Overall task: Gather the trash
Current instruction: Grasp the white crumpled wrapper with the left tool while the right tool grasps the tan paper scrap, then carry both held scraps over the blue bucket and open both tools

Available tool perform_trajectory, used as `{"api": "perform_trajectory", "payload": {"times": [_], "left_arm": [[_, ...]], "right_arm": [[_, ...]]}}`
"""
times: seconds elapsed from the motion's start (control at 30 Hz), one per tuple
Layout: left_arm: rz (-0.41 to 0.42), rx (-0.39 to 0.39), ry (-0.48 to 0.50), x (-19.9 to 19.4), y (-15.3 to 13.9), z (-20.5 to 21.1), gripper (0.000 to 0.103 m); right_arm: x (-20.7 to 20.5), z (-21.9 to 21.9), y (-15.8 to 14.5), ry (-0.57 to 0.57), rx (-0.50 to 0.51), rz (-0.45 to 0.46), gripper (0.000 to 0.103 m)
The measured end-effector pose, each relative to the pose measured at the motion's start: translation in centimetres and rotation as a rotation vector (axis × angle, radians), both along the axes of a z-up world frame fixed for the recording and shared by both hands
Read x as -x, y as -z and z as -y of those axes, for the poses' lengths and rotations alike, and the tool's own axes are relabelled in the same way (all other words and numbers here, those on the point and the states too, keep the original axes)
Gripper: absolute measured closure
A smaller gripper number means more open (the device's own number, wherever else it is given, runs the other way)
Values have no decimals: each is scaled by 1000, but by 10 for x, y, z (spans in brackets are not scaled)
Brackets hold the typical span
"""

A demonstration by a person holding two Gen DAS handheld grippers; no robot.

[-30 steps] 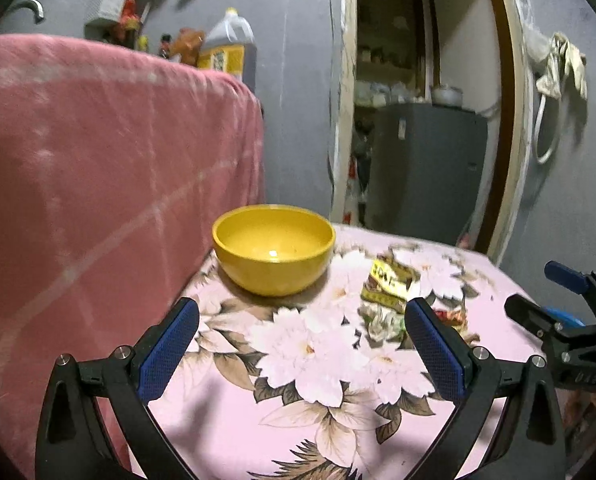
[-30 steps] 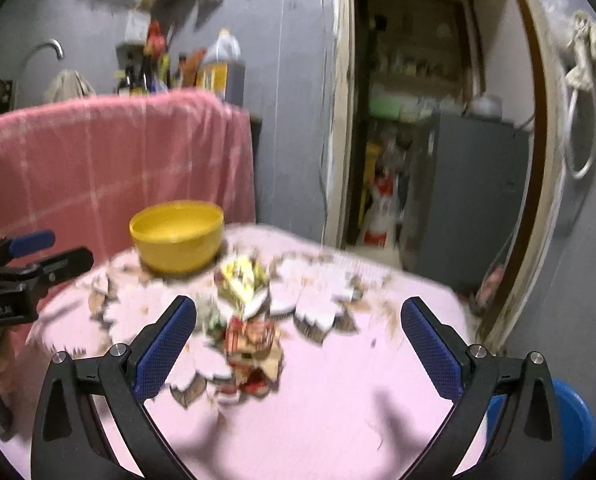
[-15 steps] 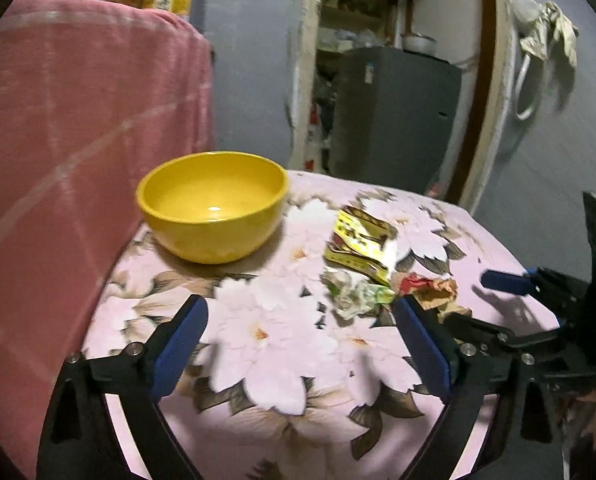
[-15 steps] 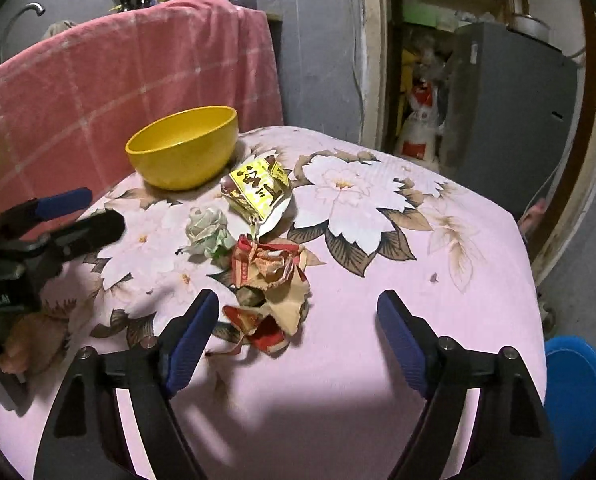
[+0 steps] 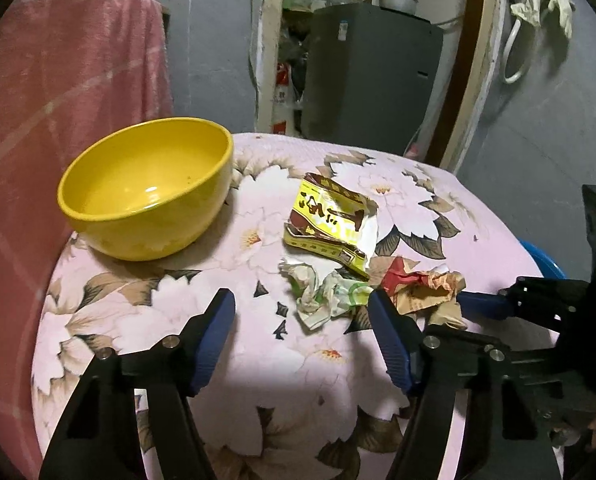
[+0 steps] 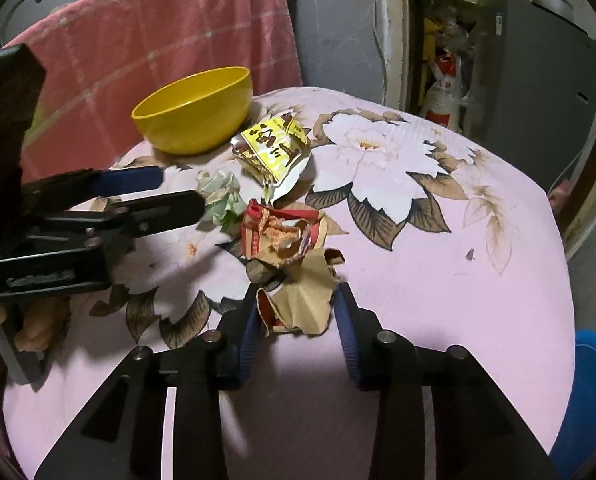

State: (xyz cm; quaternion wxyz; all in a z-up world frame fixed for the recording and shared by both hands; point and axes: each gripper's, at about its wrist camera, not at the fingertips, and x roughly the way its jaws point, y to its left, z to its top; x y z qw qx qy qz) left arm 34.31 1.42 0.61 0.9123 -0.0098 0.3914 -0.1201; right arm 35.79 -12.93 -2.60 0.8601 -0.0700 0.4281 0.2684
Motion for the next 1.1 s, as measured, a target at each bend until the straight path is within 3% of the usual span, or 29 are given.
{"api": "perform_trajectory", "payload": {"times": [0.13, 0.4, 0.57, 0.9, 1.1], "left_arm": [[-5, -20, 20, -7, 4, 8, 46], [-31, -46, 46, -17, 9, 17, 81], [-22, -51, 49, -13, 9, 18, 91], [22, -23, 23, 8, 1, 19, 93], [116, 24, 13, 30, -17, 23, 93]], "right_arm": [[-1, 9, 1, 13, -35, -16, 78], [1, 12, 0, 19, -48, -14, 82], [4, 14, -1, 16, -57, -10, 83], [13, 18, -4, 24, -64, 35, 85], [27, 33, -22, 63, -133, 167, 85]]}}
